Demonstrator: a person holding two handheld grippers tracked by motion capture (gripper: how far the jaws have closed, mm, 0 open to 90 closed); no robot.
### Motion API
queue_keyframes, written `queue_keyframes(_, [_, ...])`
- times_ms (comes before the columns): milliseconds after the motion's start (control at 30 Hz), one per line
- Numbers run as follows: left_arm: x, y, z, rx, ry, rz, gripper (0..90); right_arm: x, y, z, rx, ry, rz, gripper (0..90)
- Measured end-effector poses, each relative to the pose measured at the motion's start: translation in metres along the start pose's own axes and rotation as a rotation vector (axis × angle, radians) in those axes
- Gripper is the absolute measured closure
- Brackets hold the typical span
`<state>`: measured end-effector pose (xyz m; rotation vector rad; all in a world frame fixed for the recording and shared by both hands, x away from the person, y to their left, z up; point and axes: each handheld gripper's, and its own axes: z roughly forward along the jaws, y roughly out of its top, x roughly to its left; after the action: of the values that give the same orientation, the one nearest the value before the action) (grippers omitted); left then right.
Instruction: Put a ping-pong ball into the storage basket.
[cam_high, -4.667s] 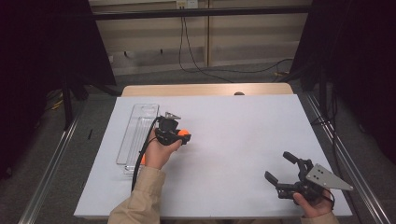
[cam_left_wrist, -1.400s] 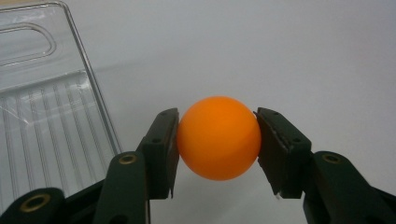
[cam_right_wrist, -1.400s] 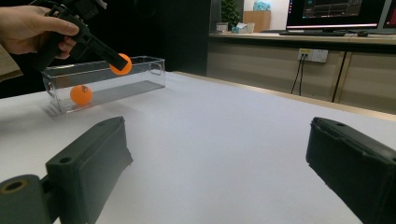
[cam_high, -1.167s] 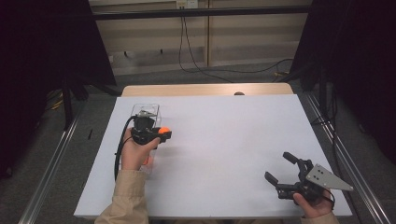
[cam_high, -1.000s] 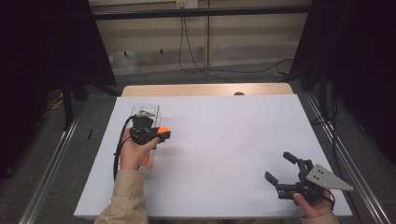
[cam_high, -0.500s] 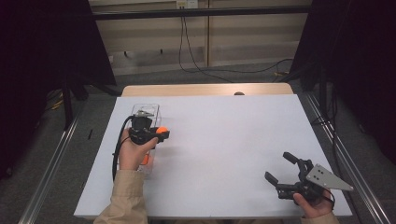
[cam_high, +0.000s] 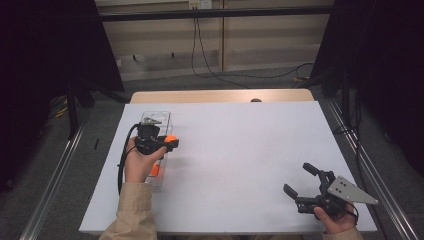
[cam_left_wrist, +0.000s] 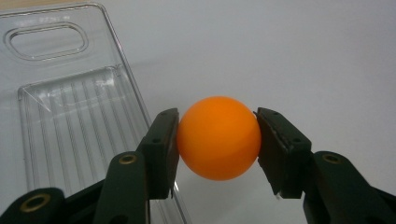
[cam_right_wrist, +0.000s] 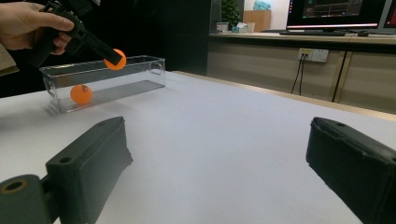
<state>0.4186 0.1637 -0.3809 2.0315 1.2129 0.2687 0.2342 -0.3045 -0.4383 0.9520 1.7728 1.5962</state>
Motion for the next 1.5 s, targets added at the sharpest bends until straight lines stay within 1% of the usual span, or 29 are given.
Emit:
queue_keyframes(100, [0.001,0.0,-0.001,0.001,0.001,0.004,50.9,0.0,0.0,0.0,0.0,0.0,0.0,4.9])
queue_keyframes(267, [0.002,0.0,-0.002,0.004,-0.002,0.001,50.9,0.0,0.0,0.0,0.001,-0.001,-0.001,4.9])
queue_keyframes(367, [0.002,0.0,-0.002,0.001,0.001,-0.007,50.9,0.0,0.0,0.0,0.001,0.0,-0.001,4.9])
queue_keyframes(467, [0.004,0.0,-0.004,0.003,0.002,-0.004,50.9,0.0,0.0,0.0,0.001,0.0,-0.001,4.9])
queue_keyframes(600, [0.005,-0.001,-0.006,-0.005,0.006,-0.009,50.9,0.0,0.0,0.0,0.001,-0.001,-0.001,4.9])
queue_keyframes(933, [0.007,-0.001,-0.006,0.003,0.011,-0.007,50.9,0.0,0.0,0.0,0.002,-0.001,-0.002,4.9])
queue_keyframes(1300, [0.01,-0.002,-0.008,-0.002,0.014,-0.02,50.9,0.0,0.0,0.0,0.001,-0.001,-0.002,4.9])
queue_keyframes(1500, [0.012,-0.003,-0.01,-0.003,0.018,-0.019,50.9,0.0,0.0,0.0,0.001,-0.001,-0.001,4.9])
